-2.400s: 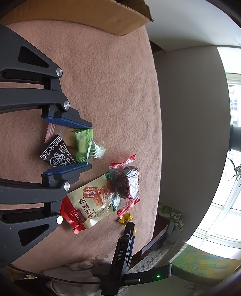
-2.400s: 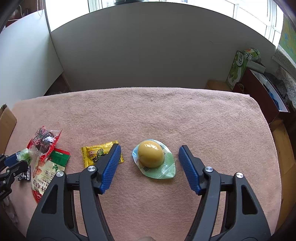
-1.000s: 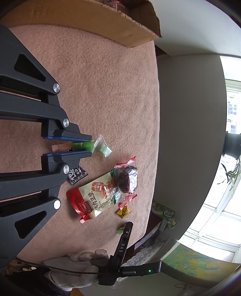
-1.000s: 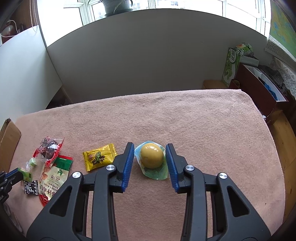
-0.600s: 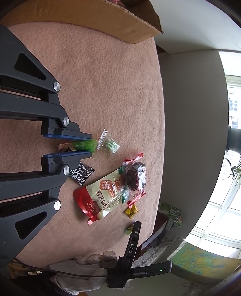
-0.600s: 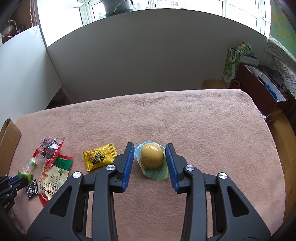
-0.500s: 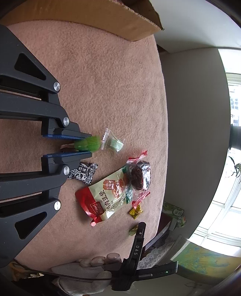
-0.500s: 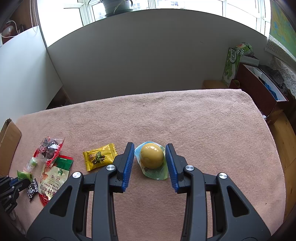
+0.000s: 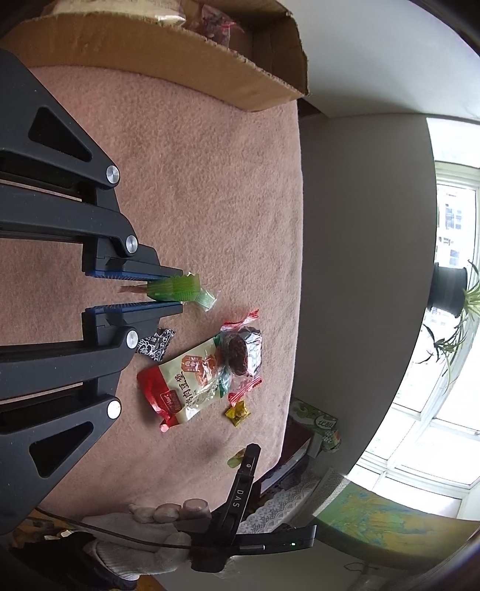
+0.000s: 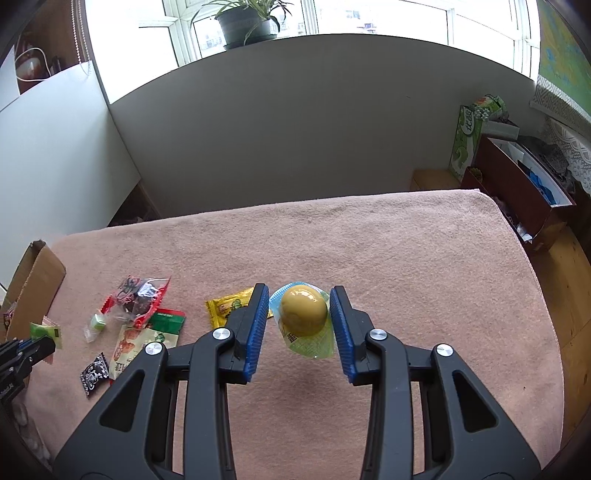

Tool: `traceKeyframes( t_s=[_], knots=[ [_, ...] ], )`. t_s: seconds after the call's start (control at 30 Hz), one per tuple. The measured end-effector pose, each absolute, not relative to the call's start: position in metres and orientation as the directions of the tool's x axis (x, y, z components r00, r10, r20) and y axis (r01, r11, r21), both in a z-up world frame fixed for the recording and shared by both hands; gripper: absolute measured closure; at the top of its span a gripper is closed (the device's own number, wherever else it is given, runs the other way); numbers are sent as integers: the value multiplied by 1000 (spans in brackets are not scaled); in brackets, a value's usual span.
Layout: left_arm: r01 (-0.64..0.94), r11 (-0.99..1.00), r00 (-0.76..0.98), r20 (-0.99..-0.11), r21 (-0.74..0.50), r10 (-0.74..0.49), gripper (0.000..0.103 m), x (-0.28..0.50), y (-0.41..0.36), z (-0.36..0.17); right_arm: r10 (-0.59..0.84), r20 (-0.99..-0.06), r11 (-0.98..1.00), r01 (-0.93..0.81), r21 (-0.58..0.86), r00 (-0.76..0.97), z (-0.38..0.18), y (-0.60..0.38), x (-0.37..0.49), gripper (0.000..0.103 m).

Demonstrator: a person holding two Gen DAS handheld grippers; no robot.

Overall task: Organize snacks
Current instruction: 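Lift the green candy with the left tool while the right tool lifts the egg, then hold the green candy in the left tool while the right tool holds the egg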

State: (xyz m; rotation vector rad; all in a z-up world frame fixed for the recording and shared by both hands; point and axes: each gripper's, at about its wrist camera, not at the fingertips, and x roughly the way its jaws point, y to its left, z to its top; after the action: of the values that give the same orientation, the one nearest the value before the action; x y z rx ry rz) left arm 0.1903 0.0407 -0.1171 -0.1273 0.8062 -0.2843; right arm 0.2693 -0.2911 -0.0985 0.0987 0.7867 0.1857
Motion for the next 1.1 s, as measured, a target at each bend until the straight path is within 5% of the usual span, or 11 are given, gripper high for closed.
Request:
traceKeyframes(
  t_s=[0.2,0.43,1.1],
  knots=[
    [219,942,694,-638,-253,-333,94,172,53,-96,231,-659,972,-203,120,716,-75,-255,253,67],
    [244,924,613,-692,-294,-382,94,171,53,-114,268,-669,959,-256,118,694,-78,-227,244,67],
    [158,970,617,-749,-184,-242,87,154,69,-146,275,-696,956,-264,126,664,-88,-226,233,67]
  ],
)
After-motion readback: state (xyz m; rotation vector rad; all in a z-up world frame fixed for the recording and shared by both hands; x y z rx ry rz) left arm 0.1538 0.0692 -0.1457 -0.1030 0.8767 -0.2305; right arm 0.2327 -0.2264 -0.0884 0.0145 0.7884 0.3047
